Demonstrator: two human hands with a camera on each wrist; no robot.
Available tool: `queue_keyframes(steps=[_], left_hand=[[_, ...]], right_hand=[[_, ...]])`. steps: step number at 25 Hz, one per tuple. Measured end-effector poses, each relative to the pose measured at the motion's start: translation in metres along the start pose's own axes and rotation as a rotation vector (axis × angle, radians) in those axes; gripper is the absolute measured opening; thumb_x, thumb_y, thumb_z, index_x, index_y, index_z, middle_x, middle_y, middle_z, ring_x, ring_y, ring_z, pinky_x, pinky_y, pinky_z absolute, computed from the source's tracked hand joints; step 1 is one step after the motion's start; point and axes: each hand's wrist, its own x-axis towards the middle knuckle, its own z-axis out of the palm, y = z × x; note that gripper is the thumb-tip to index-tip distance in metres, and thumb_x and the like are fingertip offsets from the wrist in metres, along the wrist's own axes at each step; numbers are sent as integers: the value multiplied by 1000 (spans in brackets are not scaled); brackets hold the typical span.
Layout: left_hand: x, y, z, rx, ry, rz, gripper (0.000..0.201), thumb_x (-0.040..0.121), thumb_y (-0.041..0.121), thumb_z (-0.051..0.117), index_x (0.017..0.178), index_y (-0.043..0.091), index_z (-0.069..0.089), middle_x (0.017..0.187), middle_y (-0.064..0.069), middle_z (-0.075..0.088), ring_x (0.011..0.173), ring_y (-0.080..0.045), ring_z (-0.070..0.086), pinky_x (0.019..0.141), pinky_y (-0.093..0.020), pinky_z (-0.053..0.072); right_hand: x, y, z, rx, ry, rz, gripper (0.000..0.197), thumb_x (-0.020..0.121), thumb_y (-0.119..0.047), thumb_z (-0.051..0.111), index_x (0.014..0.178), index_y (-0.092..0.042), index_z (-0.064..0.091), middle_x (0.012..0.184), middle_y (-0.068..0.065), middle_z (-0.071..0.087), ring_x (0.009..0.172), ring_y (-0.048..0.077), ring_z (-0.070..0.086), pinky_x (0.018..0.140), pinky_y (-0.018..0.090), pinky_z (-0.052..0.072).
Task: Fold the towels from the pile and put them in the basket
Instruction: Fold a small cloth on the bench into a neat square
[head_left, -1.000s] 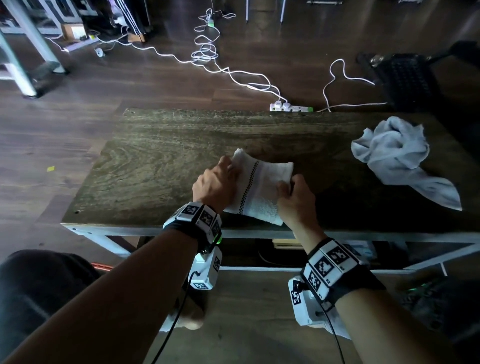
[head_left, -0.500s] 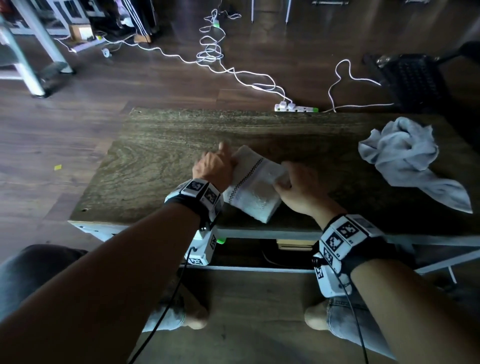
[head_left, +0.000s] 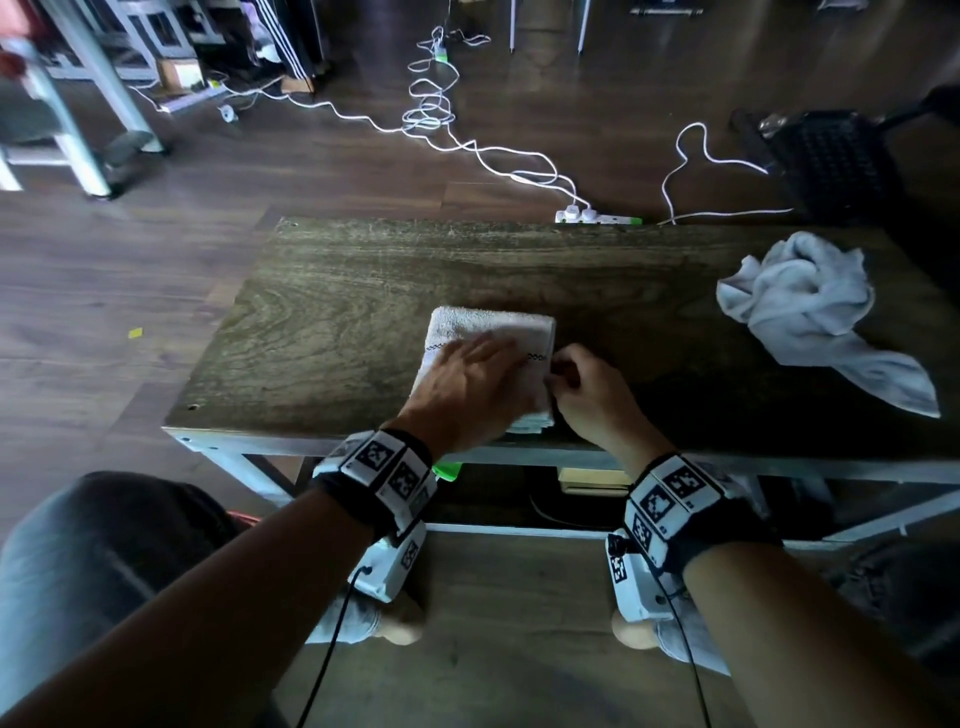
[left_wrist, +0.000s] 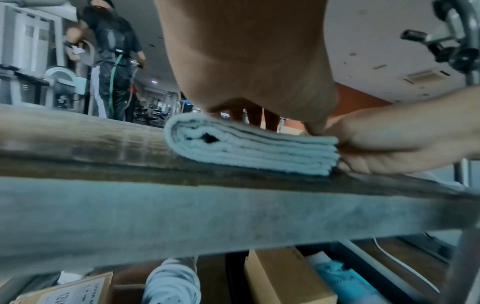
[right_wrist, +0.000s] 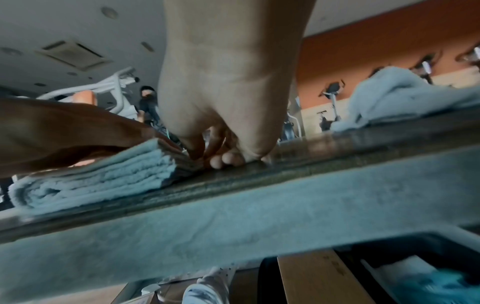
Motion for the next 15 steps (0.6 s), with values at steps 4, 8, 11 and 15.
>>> queue_keyframes(steps=[4, 8, 11, 15], left_hand=[[-17, 18, 15, 75, -175, -14, 92, 82, 77, 35, 155, 27, 14, 163, 1, 2, 150, -13, -5, 122, -44, 1], [-19, 21, 13, 146, -247, -43, 91, 84, 76, 31, 155, 30, -3, 163, 3, -13, 148, -12, -18, 122, -44, -6], [-12, 28, -2, -46, -292, -58, 81, 88, 66, 36, 155, 27, 14, 164, -1, 9, 150, -16, 4, 122, -41, 10], [2, 3, -24, -257, -30, -205, 44, 97, 37, 45, 140, 25, 47, 144, 0, 49, 132, -20, 46, 106, -40, 39]], right_hand=[[0, 12, 8, 53, 51, -36, 21, 97, -21, 58, 118, -17, 59, 98, -3, 66, 92, 18, 65, 72, 26, 46], [-5, 12, 9, 69, 4, -74, 43, 101, -30, 49, 143, -32, 41, 112, -10, 62, 101, 11, 62, 84, 29, 48], [-1, 15, 15, -17, 15, -120, 42, 100, -46, 42, 143, -41, 44, 122, 0, 57, 106, 12, 58, 90, 30, 47], [-2, 12, 11, 77, -34, -50, 39, 101, -26, 49, 138, -36, 51, 100, 7, 55, 59, 6, 52, 47, 12, 38]])
